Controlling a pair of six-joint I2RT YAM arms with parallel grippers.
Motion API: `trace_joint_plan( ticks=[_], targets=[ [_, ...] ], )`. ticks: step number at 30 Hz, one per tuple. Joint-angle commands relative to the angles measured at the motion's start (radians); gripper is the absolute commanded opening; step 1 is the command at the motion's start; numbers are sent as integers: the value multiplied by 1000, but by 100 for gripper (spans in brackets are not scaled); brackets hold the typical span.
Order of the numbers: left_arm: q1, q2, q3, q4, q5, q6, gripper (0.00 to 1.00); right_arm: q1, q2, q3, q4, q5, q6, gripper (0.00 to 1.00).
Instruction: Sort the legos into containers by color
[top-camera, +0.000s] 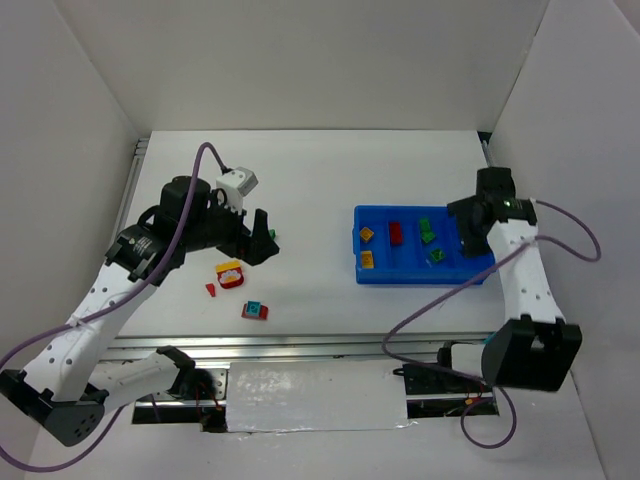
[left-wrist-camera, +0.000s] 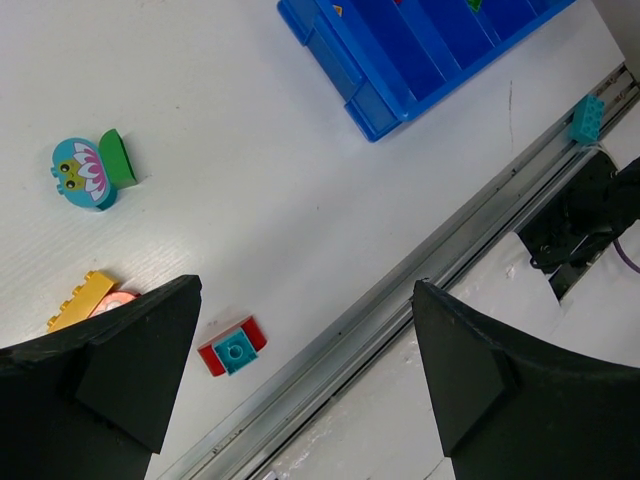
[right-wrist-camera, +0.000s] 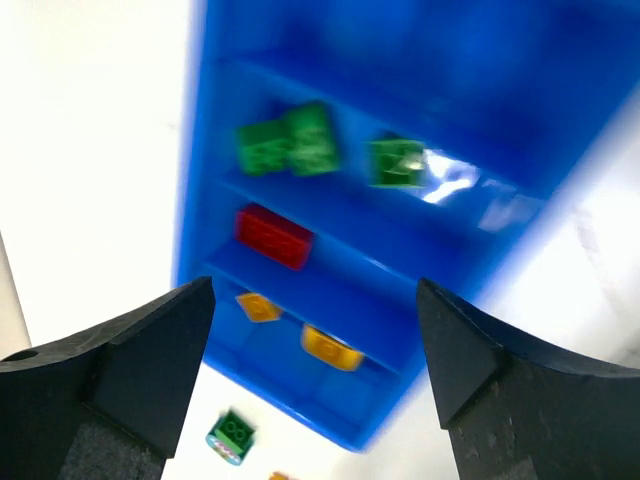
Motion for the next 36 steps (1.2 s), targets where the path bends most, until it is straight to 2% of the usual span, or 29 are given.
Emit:
trace_joint_plan(
  ticks=[1, 5, 11, 14, 16, 21, 24, 25, 27, 28, 29, 30, 31, 32, 33, 34, 36],
  targets=[
    [6, -14, 31, 9, -13, -23, 100, -79, -187, -108, -137, 25, -34, 89],
    [4, 11, 47, -8, -57, -49, 99, -257, -356, -281, -194, -15, -108, 89],
    [4, 29, 24, 20, 10, -67, 100, -356, -422, -443, -263, -9, -63, 91],
    [4, 20, 22, 15, -11, -73, 99, -396, -430, -497, -260, 32, -58, 91],
    [4, 23, 21, 6, -41, -75, 99, -396, -428, -469, -274, 68, -75, 90],
    [0, 74, 19, 15, 14, -84, 100, -379, -469, -256, -380, 89, -60, 90],
    [-46, 100, 15, 63, 30, -104, 100, -347, -524, -106, -340, -77, -196, 86],
    [-60, 121, 21, 76, 25, -110, 99, -341, -560, 2, -346, -152, -227, 85],
    [-115, 158, 27, 87, 22, -113, 99, -337, -589, 127, -332, -228, -282, 79],
    [-141, 169, 37, 92, 4, -116, 100, -337, -591, 261, -340, -321, -347, 75],
    [-163, 181, 42, 95, 1, -116, 100, -337, -578, 340, -363, -364, -375, 74],
    [-213, 198, 44, 102, -7, -127, 99, -337, -565, 497, -401, -421, -436, 74],
    [-241, 204, 42, 128, -27, -134, 100, -339, -539, 582, -419, -522, -457, 74],
    [-263, 213, 39, 142, -28, -142, 99, -339, -529, 656, -429, -585, -477, 76],
    [-313, 231, 38, 153, -28, -157, 100, -339, -516, 824, -449, -637, -498, 85],
    [-338, 242, 38, 165, -33, -165, 99, -337, -479, 917, -470, -694, -498, 98],
    [-410, 280, 39, 193, -41, -185, 99, -337, -434, 1073, -518, -743, -472, 100]
  ],
)
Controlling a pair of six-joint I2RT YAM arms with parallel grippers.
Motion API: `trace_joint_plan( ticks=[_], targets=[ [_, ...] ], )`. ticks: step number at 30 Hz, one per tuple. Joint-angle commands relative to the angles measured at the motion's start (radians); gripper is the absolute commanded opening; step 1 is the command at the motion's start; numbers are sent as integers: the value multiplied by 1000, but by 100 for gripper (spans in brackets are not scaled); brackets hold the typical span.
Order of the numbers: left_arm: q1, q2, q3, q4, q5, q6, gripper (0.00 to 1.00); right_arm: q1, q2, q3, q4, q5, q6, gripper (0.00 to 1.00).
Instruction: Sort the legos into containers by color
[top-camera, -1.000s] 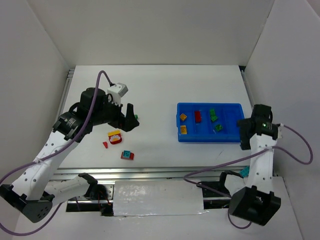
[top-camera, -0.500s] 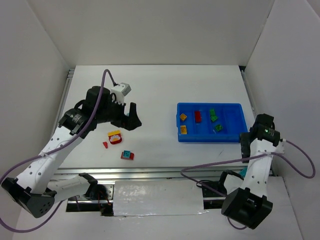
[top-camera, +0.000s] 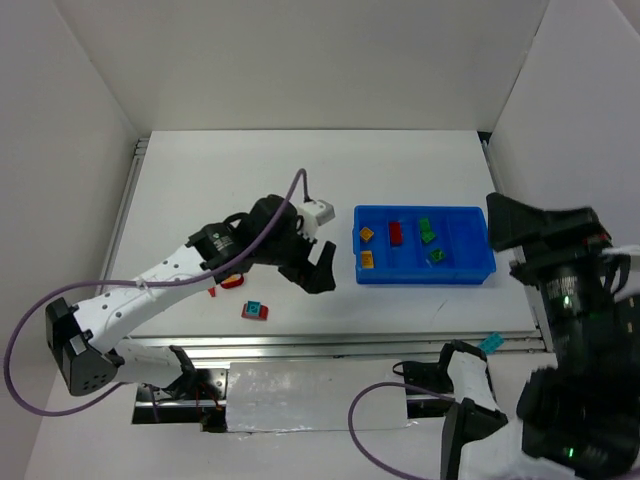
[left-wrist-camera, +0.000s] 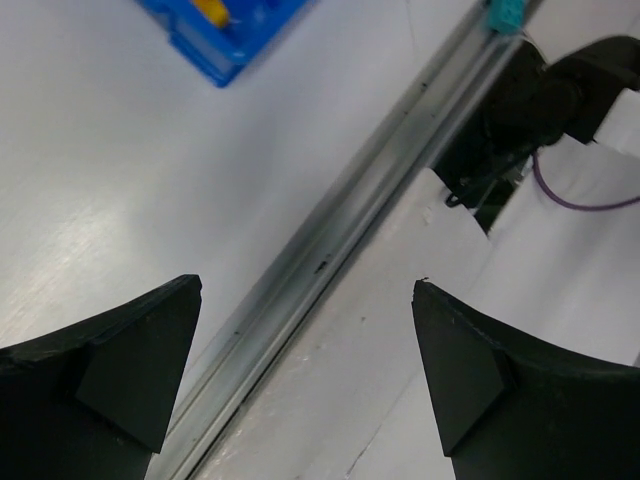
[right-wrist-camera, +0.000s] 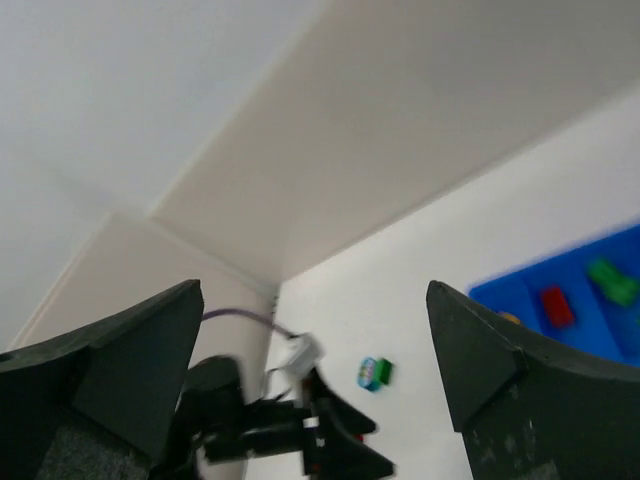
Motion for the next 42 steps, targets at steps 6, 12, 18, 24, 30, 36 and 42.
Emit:
trace_joint_plan(
  ticks=[6, 12, 18, 24, 30, 36, 42],
  targets=[
    [-281, 207, 119, 171, -128, -126, 98, 4, -90, -105, -29, -420, 7, 100],
    [-367, 516, 353, 246, -73, -141, 97, 39, -153, -141, -63, -453, 32, 100],
    [-445, 820, 615, 329, 16, -131, 97, 88, -228, -263, -89, -462, 92, 100],
    [-457, 1111, 880, 344, 59, -123, 98, 123, -233, -253, -126, -471, 103, 100],
    [-458, 1262, 1012, 396, 61, -125, 100, 80, -288, -329, -99, -506, 122, 99],
    [-444, 1332, 1048, 443, 87, -114, 99, 33, -291, -312, -103, -554, 120, 100],
    [-438, 1431, 1141, 499, 108, -169, 99, -12, -324, -386, -86, -586, 129, 100]
  ],
)
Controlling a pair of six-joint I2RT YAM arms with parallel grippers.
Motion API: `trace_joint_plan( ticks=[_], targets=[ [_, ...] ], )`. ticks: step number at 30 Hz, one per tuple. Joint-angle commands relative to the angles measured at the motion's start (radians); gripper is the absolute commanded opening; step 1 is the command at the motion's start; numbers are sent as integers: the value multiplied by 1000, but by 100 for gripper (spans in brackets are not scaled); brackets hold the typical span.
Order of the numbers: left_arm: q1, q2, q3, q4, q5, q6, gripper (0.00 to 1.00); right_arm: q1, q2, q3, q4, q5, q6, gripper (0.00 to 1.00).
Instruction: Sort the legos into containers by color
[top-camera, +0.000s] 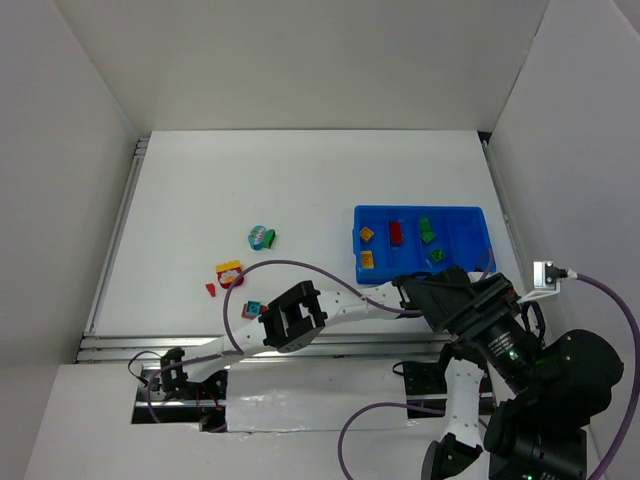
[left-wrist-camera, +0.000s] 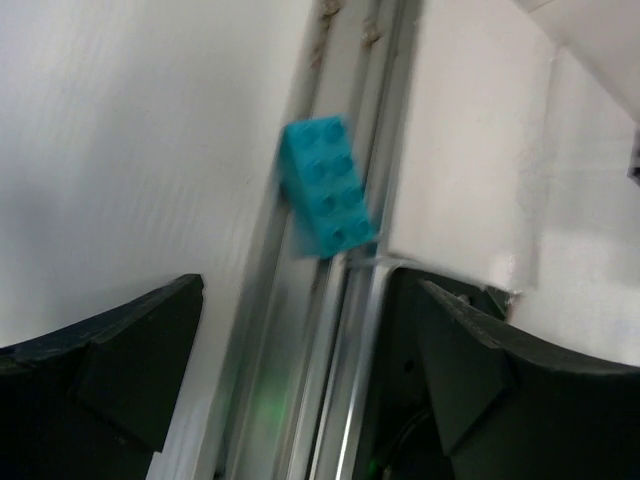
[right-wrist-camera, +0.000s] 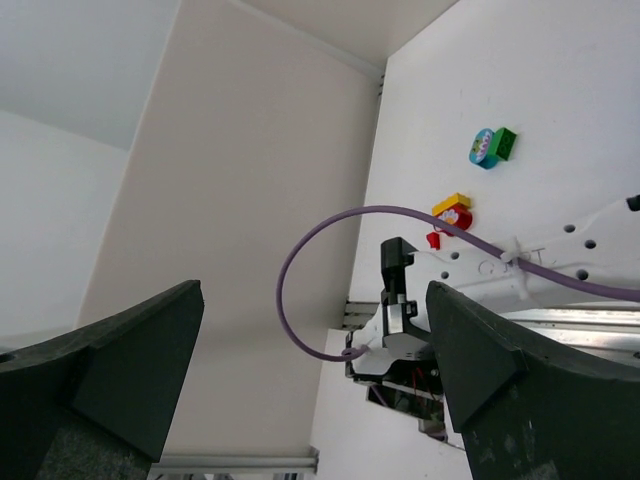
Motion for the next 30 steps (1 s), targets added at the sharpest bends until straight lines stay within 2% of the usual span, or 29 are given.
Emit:
trace_joint_plan(
  ticks=[1, 8, 10, 11, 13, 17, 24, 27, 30],
  targets=[
    [-8, 31, 24, 59, 31, -24, 98, -13, -24, -38, -6, -23, -2, 99],
    [-5, -7, 22, 65, 25, -29, 98, -2, -41, -69, -49, 102, -36, 100],
    [-4, -27, -5, 54, 36, -26, 90, 7, -41, -87, -55, 125, -42, 99],
    [-7, -77, -22, 37, 14, -7, 89, 12, -39, -80, -58, 138, -47, 100],
    [-10, -216, -239, 48, -65, 10, 92, 16, -24, -33, -66, 200, -50, 100],
    [14, -411, -411, 68, -92, 26, 95, 24, -4, 9, -72, 256, -34, 100],
    [62, -614, -481, -85, -118, 79, 95, 35, 39, 103, -8, 299, 1, 100],
    [77, -737, -540, -128, -148, 92, 95, 90, 50, 126, -15, 407, 18, 100],
    [91, -875, -620, -173, -217, 97, 98, 151, 42, 97, -37, 577, 49, 100]
  ],
)
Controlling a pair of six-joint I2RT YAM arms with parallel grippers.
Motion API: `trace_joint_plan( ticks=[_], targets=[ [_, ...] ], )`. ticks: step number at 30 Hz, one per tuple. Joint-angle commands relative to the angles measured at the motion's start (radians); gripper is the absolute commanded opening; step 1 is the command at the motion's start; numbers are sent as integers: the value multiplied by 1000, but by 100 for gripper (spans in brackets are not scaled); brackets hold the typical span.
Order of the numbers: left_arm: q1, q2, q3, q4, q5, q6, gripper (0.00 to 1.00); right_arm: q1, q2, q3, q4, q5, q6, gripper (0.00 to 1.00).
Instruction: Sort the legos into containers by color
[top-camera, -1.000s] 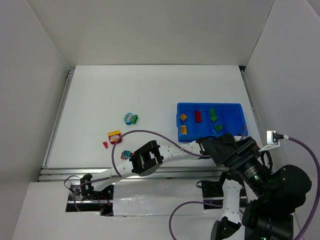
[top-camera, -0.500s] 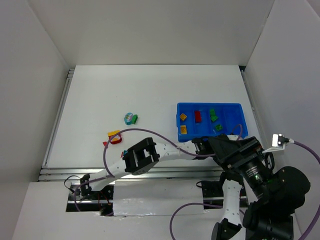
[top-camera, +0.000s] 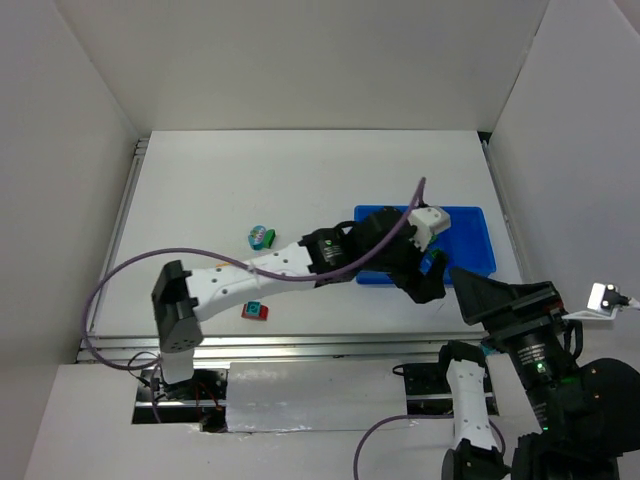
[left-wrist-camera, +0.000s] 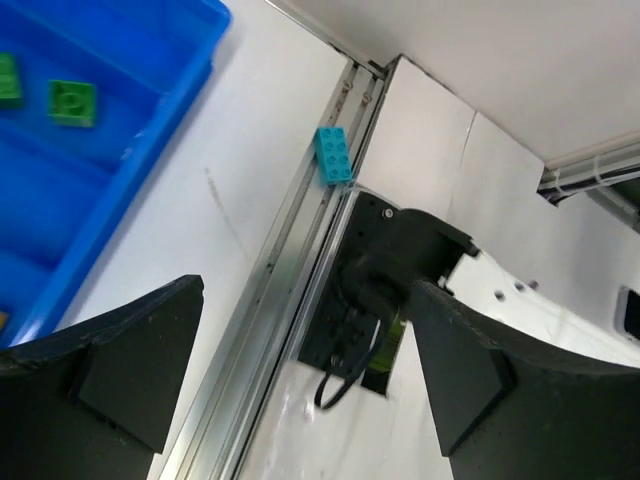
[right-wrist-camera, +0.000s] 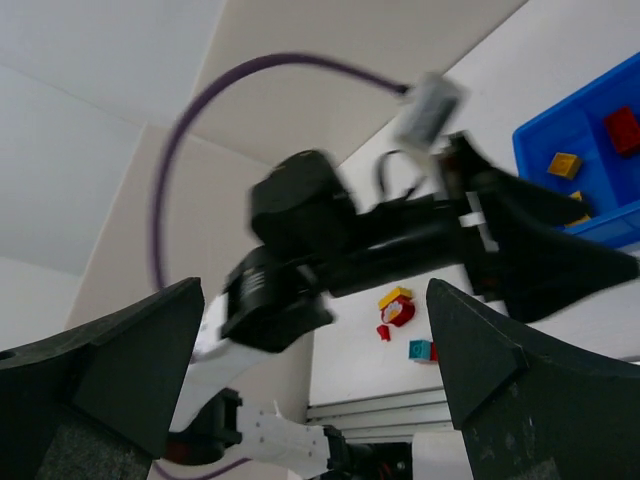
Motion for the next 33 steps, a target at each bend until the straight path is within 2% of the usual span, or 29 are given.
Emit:
trace_joint_plan(
  ticks=[1, 4, 6, 8, 9, 10, 14, 16, 18, 21, 23, 26, 33],
  targets=[
    [40, -142, -75, -86, -71, 15, 98, 81, 25, -23, -33, 219, 35, 100],
    [93, -298, -216, -150, -101, -24, 97, 98, 11, -90, -42, 374, 23, 100],
    [113, -380, -284, -193, -189, -37, 98, 98, 8, -155, -52, 461, 0, 100],
    [161, -503, -365, -227, -246, -65, 99, 100, 0, -323, -61, 495, -34, 100],
    [187, -538, -383, -280, -284, -76, 100, 98, -9, -401, -59, 561, -39, 100],
    [243, -607, -405, -311, -298, -93, 100, 98, -33, -557, -49, 595, -39, 100],
    [348, -727, -402, -466, -366, -70, 100, 98, -95, -828, -47, 767, 21, 100],
    [374, -762, -385, -534, -401, -33, 99, 98, -115, -938, -12, 801, 41, 100],
    [382, -775, -379, -563, -412, -10, 100, 97, -100, -919, -38, 819, 93, 100],
    [400, -781, -390, -589, -398, 22, 99, 95, -14, -950, -55, 766, 223, 100],
    [408, -781, -411, -582, -366, 41, 99, 95, 12, -1054, -1, 733, 314, 100],
    [408, -773, -424, -571, -320, 44, 99, 86, 60, -1166, 63, 834, 420, 100],
    [407, -727, -404, -582, -230, 45, 99, -118, 267, -1212, 217, 882, 350, 100]
  ],
)
